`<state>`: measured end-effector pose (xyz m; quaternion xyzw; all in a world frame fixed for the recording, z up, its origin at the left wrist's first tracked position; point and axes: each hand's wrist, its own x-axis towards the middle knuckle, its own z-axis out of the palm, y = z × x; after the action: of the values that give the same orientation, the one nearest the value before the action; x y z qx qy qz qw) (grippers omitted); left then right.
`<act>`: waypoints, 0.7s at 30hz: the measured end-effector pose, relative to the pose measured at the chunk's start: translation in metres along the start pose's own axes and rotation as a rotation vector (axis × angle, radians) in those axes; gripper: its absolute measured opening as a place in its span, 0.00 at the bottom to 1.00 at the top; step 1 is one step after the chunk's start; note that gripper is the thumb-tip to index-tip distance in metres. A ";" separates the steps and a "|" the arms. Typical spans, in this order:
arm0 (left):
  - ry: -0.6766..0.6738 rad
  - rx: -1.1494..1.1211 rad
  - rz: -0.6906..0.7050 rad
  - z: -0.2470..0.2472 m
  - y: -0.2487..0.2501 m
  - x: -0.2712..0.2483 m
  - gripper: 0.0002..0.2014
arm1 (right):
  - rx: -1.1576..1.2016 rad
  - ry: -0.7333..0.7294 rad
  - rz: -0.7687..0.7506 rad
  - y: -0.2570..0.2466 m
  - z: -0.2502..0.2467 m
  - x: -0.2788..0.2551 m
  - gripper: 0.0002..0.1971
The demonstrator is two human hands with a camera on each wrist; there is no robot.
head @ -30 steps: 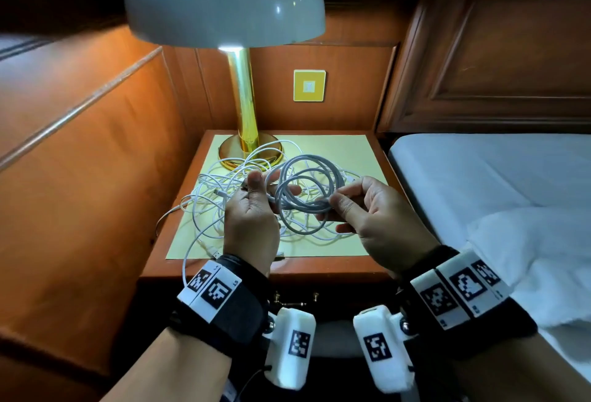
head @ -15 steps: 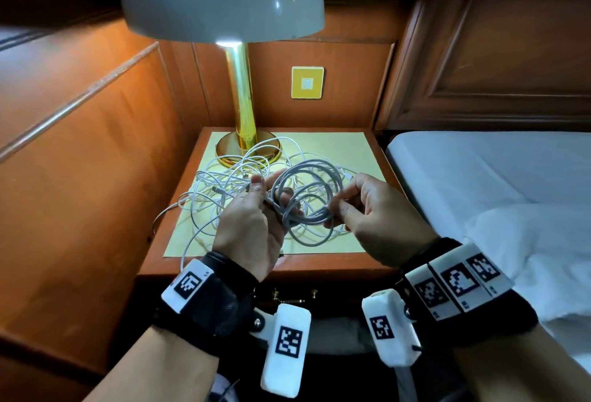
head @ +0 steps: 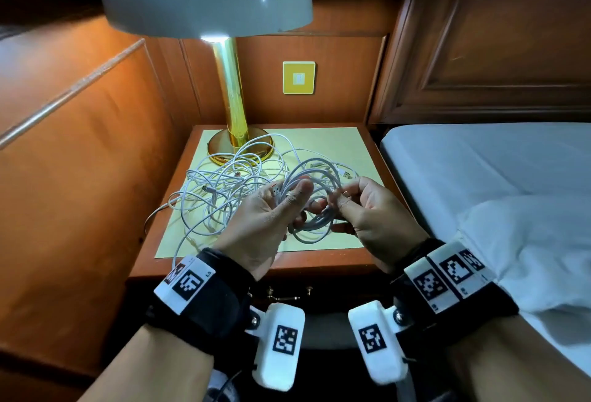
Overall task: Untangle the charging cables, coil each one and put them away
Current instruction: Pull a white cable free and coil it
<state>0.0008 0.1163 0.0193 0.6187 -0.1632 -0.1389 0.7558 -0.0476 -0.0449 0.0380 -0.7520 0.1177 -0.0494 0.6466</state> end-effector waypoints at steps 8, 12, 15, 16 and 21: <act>0.097 -0.309 -0.106 0.002 0.006 0.004 0.06 | -0.026 -0.082 -0.053 0.002 0.007 0.001 0.04; 0.159 -0.292 -0.096 0.010 0.008 0.008 0.10 | 0.044 -0.067 -0.078 0.003 0.007 0.003 0.10; 0.136 -0.298 -0.099 0.013 0.007 0.012 0.08 | 0.040 -0.048 -0.094 0.008 0.005 0.005 0.12; 0.131 -0.289 -0.129 0.014 0.007 0.013 0.07 | 0.023 -0.034 -0.093 0.010 0.004 0.006 0.13; 0.203 -0.193 -0.289 0.013 0.006 0.018 0.26 | -0.038 0.016 -0.133 0.017 0.003 0.009 0.15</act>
<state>0.0112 0.0985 0.0292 0.5711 0.0185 -0.1979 0.7964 -0.0402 -0.0468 0.0203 -0.7699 0.0734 -0.0961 0.6265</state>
